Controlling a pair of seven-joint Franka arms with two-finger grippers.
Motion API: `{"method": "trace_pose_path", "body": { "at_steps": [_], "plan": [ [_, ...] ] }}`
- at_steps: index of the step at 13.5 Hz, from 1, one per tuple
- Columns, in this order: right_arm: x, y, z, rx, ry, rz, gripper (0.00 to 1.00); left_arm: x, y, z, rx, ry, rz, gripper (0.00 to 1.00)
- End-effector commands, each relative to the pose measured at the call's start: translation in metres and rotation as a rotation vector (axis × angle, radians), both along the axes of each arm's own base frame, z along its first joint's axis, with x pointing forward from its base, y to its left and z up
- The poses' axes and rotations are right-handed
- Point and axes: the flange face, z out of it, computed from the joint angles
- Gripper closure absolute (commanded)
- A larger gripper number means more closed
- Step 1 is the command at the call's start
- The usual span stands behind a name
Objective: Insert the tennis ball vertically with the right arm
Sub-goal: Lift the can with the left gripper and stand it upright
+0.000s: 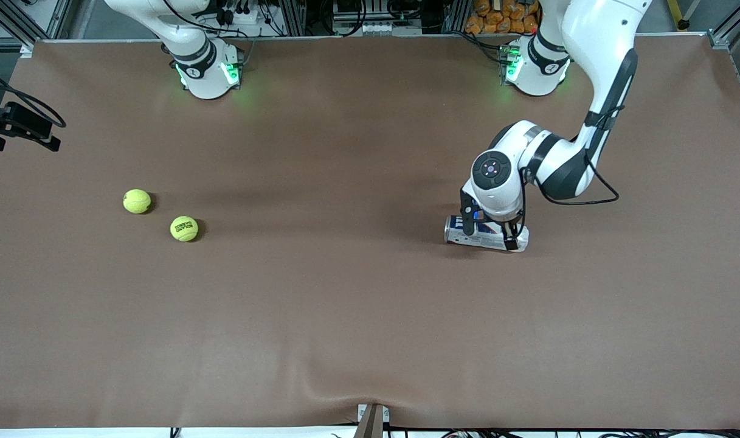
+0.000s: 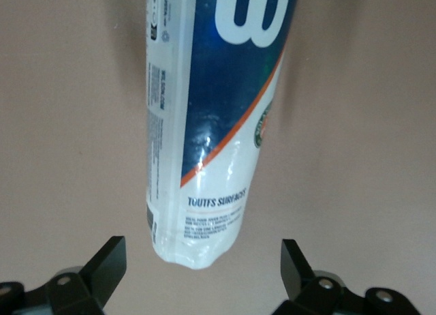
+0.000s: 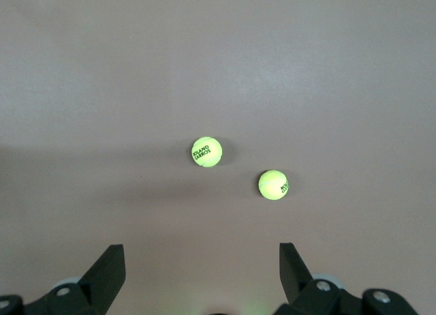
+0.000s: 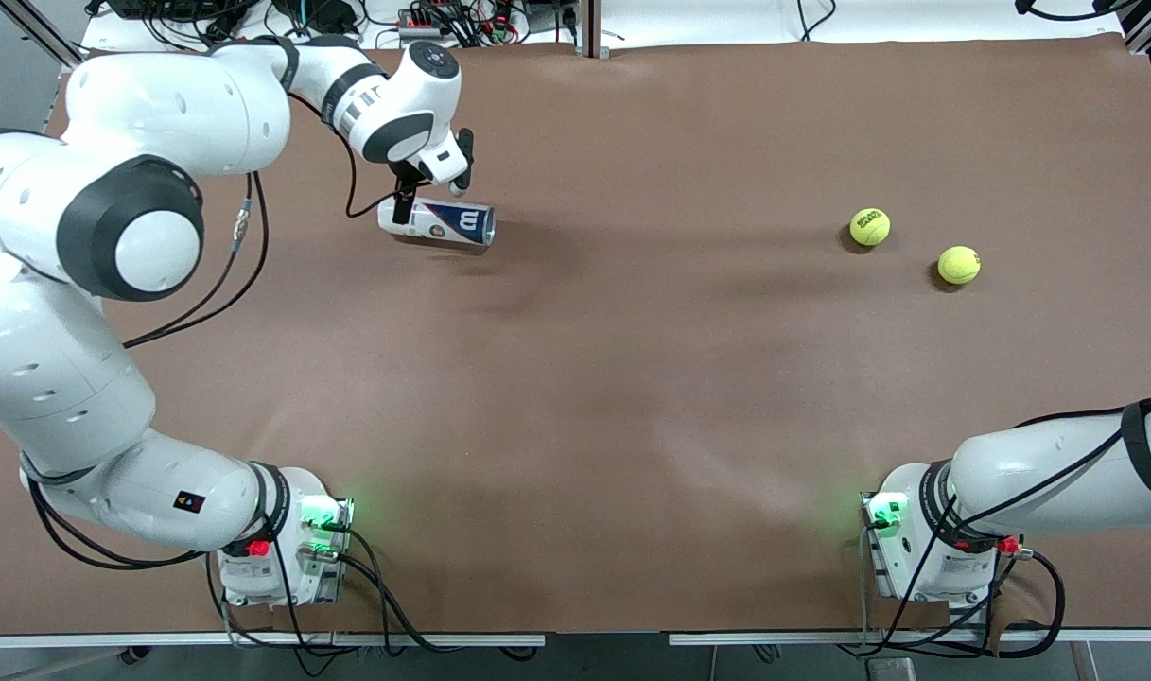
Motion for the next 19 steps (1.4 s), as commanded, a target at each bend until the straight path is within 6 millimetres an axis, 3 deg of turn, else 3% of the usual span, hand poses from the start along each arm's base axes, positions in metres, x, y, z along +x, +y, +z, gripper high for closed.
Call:
{"method": "trace_pose_path", "body": {
  "at_steps": [1, 9, 16, 17, 18, 19],
  "plan": [
    [0.001, -0.003, 0.004, 0.018, -0.001, 0.003, 0.00, 0.004, -0.008, -0.009, 0.019, -0.003, -0.044, 0.00],
    [0.001, -0.003, 0.004, 0.018, 0.001, 0.005, 0.00, 0.000, -0.013, -0.044, 0.083, 0.014, -0.104, 0.00],
    [0.001, -0.003, 0.004, 0.019, 0.001, 0.003, 0.00, -0.001, -0.009, -0.061, 0.135, -0.017, -0.107, 0.00],
    [0.001, -0.003, 0.004, 0.018, 0.001, 0.003, 0.00, -0.001, -0.009, -0.062, 0.139, -0.020, -0.113, 0.01],
    [0.001, -0.003, 0.004, 0.020, 0.002, 0.003, 0.00, -0.001, -0.010, -0.062, 0.144, -0.027, -0.113, 0.12],
    [0.001, -0.003, 0.004, 0.018, 0.001, 0.005, 0.00, -0.001, -0.010, -0.064, 0.143, -0.034, -0.112, 0.15]
  ]
}}
